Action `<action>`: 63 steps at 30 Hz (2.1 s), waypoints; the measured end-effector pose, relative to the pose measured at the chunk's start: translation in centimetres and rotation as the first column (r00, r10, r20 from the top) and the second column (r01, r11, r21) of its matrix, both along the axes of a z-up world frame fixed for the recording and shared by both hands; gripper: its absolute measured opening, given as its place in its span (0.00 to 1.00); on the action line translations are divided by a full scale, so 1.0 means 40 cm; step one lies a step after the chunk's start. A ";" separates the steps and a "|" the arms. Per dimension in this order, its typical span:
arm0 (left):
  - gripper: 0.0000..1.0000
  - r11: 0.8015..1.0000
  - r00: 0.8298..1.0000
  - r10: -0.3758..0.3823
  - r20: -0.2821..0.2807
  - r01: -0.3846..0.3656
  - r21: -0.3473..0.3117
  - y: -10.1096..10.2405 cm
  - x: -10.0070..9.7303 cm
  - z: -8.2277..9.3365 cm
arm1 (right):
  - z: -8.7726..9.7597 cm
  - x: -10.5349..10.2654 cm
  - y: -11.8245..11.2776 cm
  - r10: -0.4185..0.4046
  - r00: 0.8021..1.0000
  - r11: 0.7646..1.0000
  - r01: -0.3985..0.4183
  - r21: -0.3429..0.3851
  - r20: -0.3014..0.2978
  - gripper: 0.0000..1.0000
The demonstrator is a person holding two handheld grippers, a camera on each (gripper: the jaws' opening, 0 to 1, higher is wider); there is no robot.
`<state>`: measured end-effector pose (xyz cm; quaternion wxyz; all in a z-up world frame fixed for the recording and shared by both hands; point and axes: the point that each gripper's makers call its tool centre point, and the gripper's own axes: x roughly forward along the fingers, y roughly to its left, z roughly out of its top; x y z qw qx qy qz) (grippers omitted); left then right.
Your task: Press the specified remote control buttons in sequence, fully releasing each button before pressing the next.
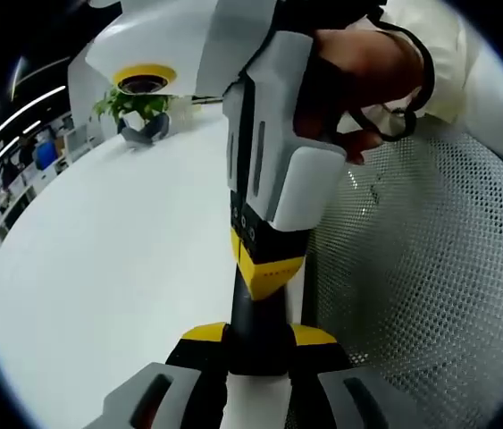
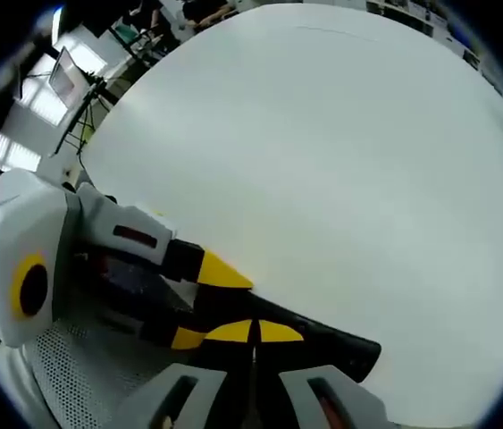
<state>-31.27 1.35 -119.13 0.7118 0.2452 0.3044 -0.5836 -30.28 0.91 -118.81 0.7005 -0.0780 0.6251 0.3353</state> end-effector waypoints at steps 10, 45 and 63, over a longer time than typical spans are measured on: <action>0.24 1.000 1.000 0.000 0.000 0.000 0.000 0.000 0.001 -0.001 | 0.001 0.003 -0.004 -0.045 0.999 0.998 0.046 0.035 -0.009 0.00; 0.24 0.999 0.999 0.051 -0.005 -0.051 0.010 -0.012 0.009 -0.003 | -0.001 0.008 -0.003 -0.064 0.997 0.996 0.062 0.058 0.044 0.00; 0.24 0.998 0.998 0.066 0.000 -0.066 0.019 -0.012 0.006 -0.001 | 0.000 0.007 -0.001 -0.056 0.994 0.998 0.052 0.045 0.093 0.00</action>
